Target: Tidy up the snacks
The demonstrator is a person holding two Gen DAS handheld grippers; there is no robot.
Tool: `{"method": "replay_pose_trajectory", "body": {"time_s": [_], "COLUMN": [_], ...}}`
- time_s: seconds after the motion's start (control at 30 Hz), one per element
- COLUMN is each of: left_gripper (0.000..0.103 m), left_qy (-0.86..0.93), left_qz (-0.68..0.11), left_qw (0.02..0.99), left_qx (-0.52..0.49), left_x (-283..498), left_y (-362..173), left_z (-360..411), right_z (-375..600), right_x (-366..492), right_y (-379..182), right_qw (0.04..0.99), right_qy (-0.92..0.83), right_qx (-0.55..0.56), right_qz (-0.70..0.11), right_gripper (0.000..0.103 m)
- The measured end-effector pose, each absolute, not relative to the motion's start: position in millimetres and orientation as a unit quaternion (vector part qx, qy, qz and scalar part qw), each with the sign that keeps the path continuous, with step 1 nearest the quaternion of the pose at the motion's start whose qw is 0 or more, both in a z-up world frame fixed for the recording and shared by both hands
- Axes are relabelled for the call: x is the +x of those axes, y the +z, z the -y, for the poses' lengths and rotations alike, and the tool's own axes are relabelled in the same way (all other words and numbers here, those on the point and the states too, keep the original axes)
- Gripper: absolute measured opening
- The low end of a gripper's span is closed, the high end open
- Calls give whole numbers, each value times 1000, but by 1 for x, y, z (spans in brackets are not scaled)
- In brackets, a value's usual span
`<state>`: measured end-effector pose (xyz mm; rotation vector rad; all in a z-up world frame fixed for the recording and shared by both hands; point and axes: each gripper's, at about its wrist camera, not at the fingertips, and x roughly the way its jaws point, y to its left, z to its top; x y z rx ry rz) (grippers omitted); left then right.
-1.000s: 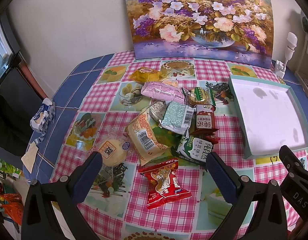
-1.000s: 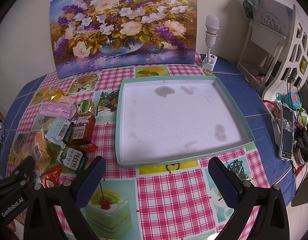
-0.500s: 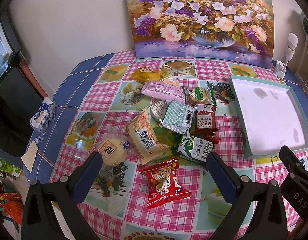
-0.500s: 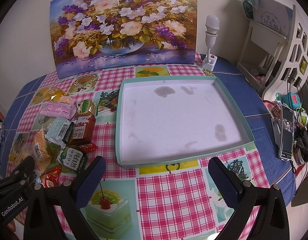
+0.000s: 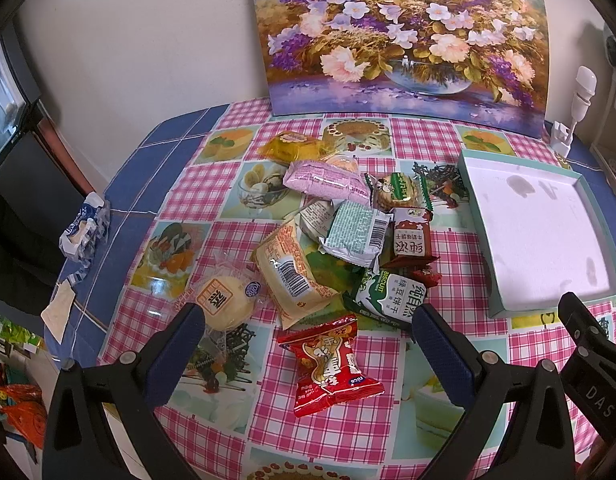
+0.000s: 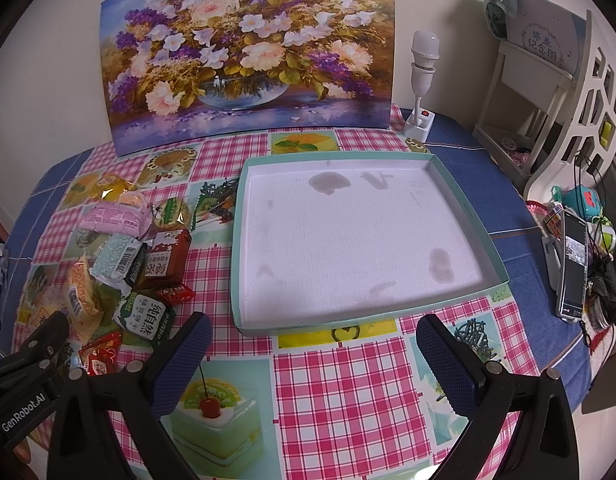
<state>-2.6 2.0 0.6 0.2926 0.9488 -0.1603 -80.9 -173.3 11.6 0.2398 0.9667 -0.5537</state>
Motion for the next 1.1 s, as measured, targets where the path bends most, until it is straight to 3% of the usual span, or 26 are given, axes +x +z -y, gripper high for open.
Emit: {"method": "replay_pose_trajectory", "body": {"time_s": [0.57,1.1], "left_gripper": [103,103], "left_qy": [-7,-20], "left_qz": [-493,-540], "left_qw": [870,841], "left_qx": [29,-33], "left_x": [35,68], "left_y": [-10,-47], "left_z": [-97,-150], "right_z": [128,39], "right_x": [-37,13], "right_y": [-4,-58], "right_qw": [846,802], "right_qy": [-166,-49], "right_qx": [160,119], "right_qz": [-481,-583], "right_gripper": [103,103]}}
